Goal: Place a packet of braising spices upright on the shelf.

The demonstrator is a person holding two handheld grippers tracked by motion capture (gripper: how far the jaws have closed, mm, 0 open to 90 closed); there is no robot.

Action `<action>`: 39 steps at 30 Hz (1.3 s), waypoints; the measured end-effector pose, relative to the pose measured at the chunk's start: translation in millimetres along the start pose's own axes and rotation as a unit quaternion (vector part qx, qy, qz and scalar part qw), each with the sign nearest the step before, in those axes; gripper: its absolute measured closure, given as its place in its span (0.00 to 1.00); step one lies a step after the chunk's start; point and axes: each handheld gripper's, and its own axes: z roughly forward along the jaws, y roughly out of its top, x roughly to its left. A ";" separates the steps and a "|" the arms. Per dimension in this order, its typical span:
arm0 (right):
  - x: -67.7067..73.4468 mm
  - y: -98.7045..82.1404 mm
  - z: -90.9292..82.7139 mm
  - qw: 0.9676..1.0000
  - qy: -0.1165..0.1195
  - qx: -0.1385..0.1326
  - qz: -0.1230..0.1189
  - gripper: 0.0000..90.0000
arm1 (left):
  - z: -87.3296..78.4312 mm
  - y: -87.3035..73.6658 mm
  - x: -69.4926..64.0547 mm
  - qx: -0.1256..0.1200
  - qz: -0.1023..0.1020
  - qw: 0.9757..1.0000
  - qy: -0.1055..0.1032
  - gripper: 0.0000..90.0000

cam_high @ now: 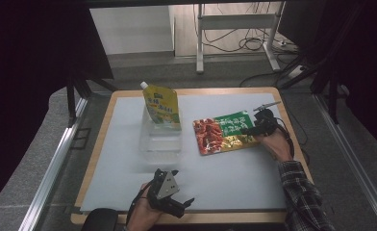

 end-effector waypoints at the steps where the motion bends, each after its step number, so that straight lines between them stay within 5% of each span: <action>1: -1.2 -0.8 2.1 1.000 0.000 0.005 0.003 0.20 | 0.0 0.0 0.0 0.000 0.001 1.000 0.000 0.00; 10: -4.1 -4.1 9.1 0.999 0.022 0.019 0.019 0.21 | 0.4 0.3 -1.0 0.001 0.002 1.000 -0.002 0.00; 20: 0.4 -0.7 8.3 0.997 0.066 0.017 0.028 0.34 | 0.8 0.4 -1.0 0.002 0.003 1.000 -0.003 0.00; 28: 7.3 4.0 3.4 0.996 0.079 0.010 0.030 0.58 | 1.2 0.5 -1.6 0.002 0.005 1.000 -0.004 0.00; 39: 5.0 4.2 1.5 0.997 0.062 0.010 0.052 0.94 | 1.4 0.4 -1.5 0.002 0.006 1.000 -0.005 0.00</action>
